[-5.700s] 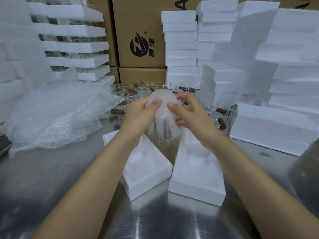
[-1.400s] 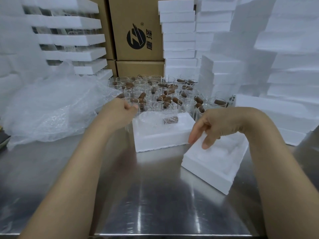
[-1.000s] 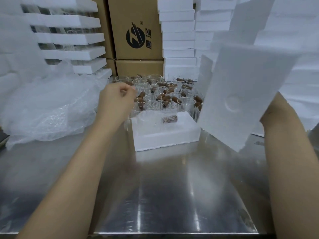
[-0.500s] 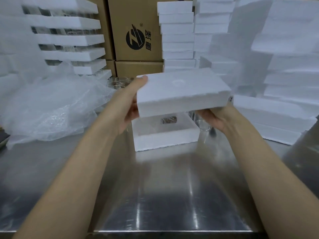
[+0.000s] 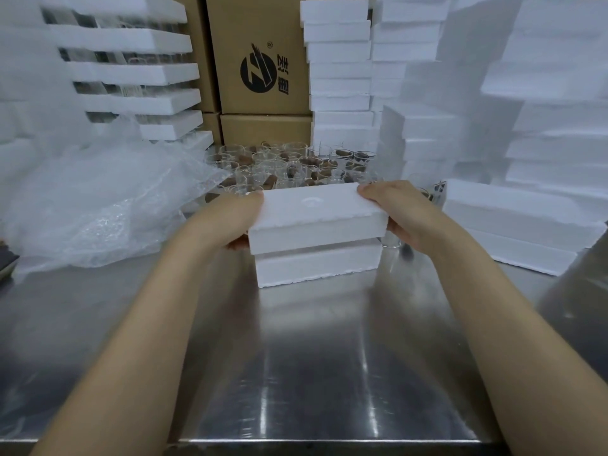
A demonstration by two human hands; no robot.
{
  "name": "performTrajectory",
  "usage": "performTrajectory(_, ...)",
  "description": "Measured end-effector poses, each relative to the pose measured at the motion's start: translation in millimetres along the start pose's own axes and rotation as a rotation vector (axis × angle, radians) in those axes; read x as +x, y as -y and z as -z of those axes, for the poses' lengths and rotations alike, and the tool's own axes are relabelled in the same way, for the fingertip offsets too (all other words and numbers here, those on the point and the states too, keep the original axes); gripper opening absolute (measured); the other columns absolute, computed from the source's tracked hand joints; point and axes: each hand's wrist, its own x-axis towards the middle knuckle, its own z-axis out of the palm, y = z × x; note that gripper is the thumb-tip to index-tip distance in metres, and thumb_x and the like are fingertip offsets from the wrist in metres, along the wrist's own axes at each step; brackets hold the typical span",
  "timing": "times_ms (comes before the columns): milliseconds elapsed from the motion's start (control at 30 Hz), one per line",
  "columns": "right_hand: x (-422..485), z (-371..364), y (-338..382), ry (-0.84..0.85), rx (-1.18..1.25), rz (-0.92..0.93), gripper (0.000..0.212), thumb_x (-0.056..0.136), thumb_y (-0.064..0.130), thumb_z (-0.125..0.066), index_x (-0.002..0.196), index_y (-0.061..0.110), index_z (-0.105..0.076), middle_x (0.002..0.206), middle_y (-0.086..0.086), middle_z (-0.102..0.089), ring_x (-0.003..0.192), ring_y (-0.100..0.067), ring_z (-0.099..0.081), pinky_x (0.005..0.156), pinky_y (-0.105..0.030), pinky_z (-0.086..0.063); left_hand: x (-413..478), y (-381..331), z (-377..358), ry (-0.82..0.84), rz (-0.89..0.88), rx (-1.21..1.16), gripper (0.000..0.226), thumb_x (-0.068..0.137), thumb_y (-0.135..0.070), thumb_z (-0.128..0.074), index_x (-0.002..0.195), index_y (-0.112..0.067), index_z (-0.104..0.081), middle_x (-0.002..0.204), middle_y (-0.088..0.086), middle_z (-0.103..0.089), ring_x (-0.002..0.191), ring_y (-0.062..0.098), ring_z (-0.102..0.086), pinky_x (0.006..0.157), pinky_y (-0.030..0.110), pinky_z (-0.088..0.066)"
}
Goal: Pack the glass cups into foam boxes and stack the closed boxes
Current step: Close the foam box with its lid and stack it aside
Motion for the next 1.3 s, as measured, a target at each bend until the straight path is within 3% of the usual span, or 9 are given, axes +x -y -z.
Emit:
performTrajectory(133,0,-1,-1,-0.026,-0.066,0.008,0.037,0.096,0.025,-0.055,0.103,-0.011,-0.062,0.086,-0.012,-0.059,0.077,-0.022,-0.053,0.073,-0.034,-0.037,2,0,-3,-0.058,-0.003,0.114,0.049,0.099,-0.047,-0.034,0.088,-0.008,-0.061,0.089,0.012,-0.068,0.079,0.026,-0.065,0.081,0.037,-0.056)
performTrajectory(200,-2,1,-1,-0.028,-0.107,0.016,0.035,0.096,0.027,-0.053,0.101,-0.005,-0.065,0.087,-0.014,-0.061,0.079,-0.023,-0.054,0.075,-0.035,-0.037,2,0,-6,-0.076,-0.002,0.098,0.048,0.1,-0.045,-0.035,0.093,-0.006,-0.061,0.098,0.013,-0.067,0.088,0.028,-0.066,0.086,0.044,-0.056)
performTrajectory(400,-1,-4,-3,-0.087,-0.377,0.1,0.036,0.097,0.021,-0.045,0.104,-0.013,-0.058,0.08,-0.019,-0.055,0.069,-0.025,-0.045,0.068,-0.029,-0.027,1,-2,-15,-0.133,-0.028,0.117,0.044,0.101,-0.039,-0.035,0.081,-0.005,-0.054,0.095,0.015,-0.065,0.083,0.03,-0.063,0.087,0.042,-0.054)
performTrajectory(533,0,-7,-5,-0.116,-0.483,0.111,0.036,0.099,0.019,-0.042,0.117,-0.011,-0.053,0.119,-0.029,-0.059,0.093,-0.039,-0.059,0.068,-0.028,-0.031,-1,-1,-10,-0.066,-0.047,0.113,0.052,0.102,-0.038,-0.032,0.098,0.004,-0.062,0.101,0.022,-0.067,0.092,0.035,-0.066,0.088,0.046,-0.055)
performTrajectory(633,-4,-7,-1,-0.087,-0.541,0.113,0.033,0.1,0.019,-0.039,0.095,-0.007,-0.058,0.08,-0.02,-0.056,0.067,-0.031,-0.049,0.058,-0.028,-0.026,-1,-1,-10,-0.04,-0.063,0.112,0.051,0.103,-0.035,-0.031,0.102,0.007,-0.061,0.103,0.025,-0.065,0.092,0.037,-0.066,0.084,0.048,-0.056)
performTrajectory(800,-5,-11,4,-0.07,-0.65,0.121,0.028,0.099,0.013,-0.034,0.073,0.011,-0.041,0.065,-0.003,-0.036,0.06,-0.018,-0.031,0.052,-0.032,-0.021,2,-1,-14,-0.103,-0.033,0.097,0.039,0.103,-0.038,-0.038,0.073,-0.013,-0.046,0.077,0.007,-0.054,0.065,0.022,-0.058,0.065,0.033,-0.056)
performTrajectory(967,-9,-9,6,-0.094,-0.675,0.072,0.036,0.102,0.023,-0.036,0.075,0.003,-0.048,0.067,-0.01,-0.047,0.067,-0.027,-0.048,0.06,-0.031,-0.039,3,4,-8,0.001,0.027,0.125,0.065,0.099,-0.053,-0.031,0.121,0.001,-0.059,0.121,0.02,-0.063,0.109,0.033,-0.062,0.097,0.044,-0.05)
performTrajectory(1133,-5,-2,4,-0.096,-0.599,-0.044,0.045,0.099,0.032,-0.044,0.102,-0.007,-0.066,0.097,-0.022,-0.068,0.079,-0.03,-0.067,0.069,-0.039,-0.06,-2,8,-5,0.115,0.149,-0.155,0.045,0.096,-0.053,-0.045,0.092,-0.013,-0.066,0.087,0.01,-0.07,0.067,0.017,-0.067,0.049,0.023,-0.055)
performTrajectory(1300,-2,-11,3,-0.1,-0.771,-0.065,0.041,0.102,0.026,-0.03,0.121,0.0,-0.055,0.099,-0.018,-0.058,0.078,-0.026,-0.052,0.065,-0.029,-0.041,-1,8,-1,0.253,0.199,-0.155,0.068,0.09,-0.062,-0.048,0.131,-0.008,-0.055,0.124,0.023,-0.061,0.103,0.033,-0.064,0.091,0.042,-0.055)
